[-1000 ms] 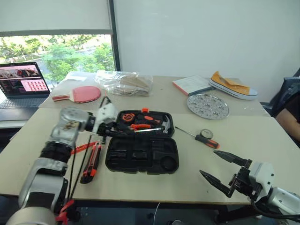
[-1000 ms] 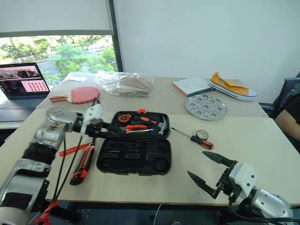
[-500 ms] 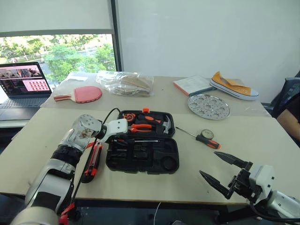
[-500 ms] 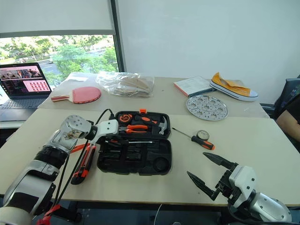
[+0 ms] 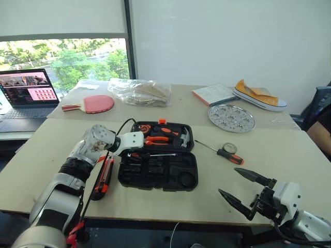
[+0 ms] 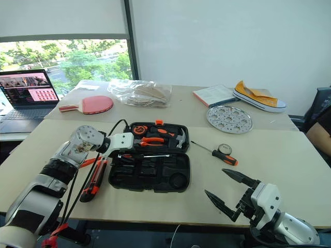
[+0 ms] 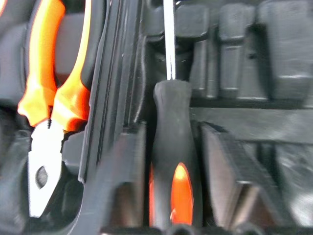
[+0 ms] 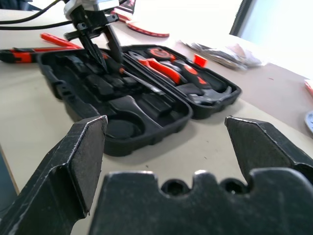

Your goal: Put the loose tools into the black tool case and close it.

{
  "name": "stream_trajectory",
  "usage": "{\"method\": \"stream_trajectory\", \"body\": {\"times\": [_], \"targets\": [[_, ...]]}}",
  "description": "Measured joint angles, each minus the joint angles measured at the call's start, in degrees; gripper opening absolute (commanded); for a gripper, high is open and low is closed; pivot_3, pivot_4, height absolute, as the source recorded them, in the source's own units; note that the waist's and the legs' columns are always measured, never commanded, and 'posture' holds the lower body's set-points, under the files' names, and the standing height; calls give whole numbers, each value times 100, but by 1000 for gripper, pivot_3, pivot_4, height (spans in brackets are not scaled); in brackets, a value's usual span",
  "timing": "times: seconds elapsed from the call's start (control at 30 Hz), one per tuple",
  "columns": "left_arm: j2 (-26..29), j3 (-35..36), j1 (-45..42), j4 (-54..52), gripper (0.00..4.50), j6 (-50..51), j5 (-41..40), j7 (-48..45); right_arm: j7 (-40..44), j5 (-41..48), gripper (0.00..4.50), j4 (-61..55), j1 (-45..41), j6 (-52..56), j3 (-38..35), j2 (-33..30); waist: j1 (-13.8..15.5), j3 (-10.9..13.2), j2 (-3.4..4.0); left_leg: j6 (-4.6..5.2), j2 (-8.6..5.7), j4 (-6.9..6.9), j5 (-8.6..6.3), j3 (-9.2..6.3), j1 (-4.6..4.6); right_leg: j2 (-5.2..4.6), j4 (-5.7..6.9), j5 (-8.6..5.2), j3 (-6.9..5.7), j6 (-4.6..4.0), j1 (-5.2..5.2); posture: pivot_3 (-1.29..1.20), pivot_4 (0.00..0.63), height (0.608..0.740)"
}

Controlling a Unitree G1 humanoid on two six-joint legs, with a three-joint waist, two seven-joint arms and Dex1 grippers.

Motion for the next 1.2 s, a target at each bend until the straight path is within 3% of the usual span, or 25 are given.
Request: {"method": "stream_trajectory", "body": {"times": [0.03, 0.27, 0.37, 0.57, 0.67, 1.2], "targets": [[-51, 96, 73, -3, 3773, -91, -146, 0, 6, 1, 4500, 0, 6, 0, 11, 0, 1, 0, 0, 2, 1, 2, -1, 0, 1, 0, 2, 0, 1, 0, 0, 0, 150, 740], [32, 803, 164, -47, 3773, -458, -805, 61, 91, 11, 4500, 0, 182, 0, 11, 0, -60, -1, 1, -16, 3, 4, 10, -1, 1, 7, 5, 2, 4, -4, -7, 0, 150, 740], [55, 930, 202, -23, 3028, -437, -908, 69, 124, 14, 4500, 3, 251, -1, 10, 0, -53, -1, 1, -16, 2, 5, 9, 1, 0, 7, 3, 2, 4, -4, -6, 0, 150, 740], [-174, 1061, 376, 111, 836, -20, -1145, 136, 135, 15, 4500, 35, 228, -4, 10, 0, -35, -1, 1, -19, 1, 5, 11, 1, -3, 7, 2, 2, 2, -3, -5, 0, 150, 740], [-233, 1047, 377, 207, 56, 55, -1080, 303, 131, 14, 4500, 70, 189, -4, 10, 0, -48, -1, 1, -21, 0, 5, 12, 2, -3, 7, 2, 2, 2, -2, -5, 0, 150, 740], [-301, 788, 780, -354, 56, 587, -758, 711, 73, -54, 4500, 131, 117, -5, 44, 62, -38, -7, 9, -18, 1, 4, 11, 2, 12, 5, 0, 1, 5, -2, 9, 0, 150, 740]]}}
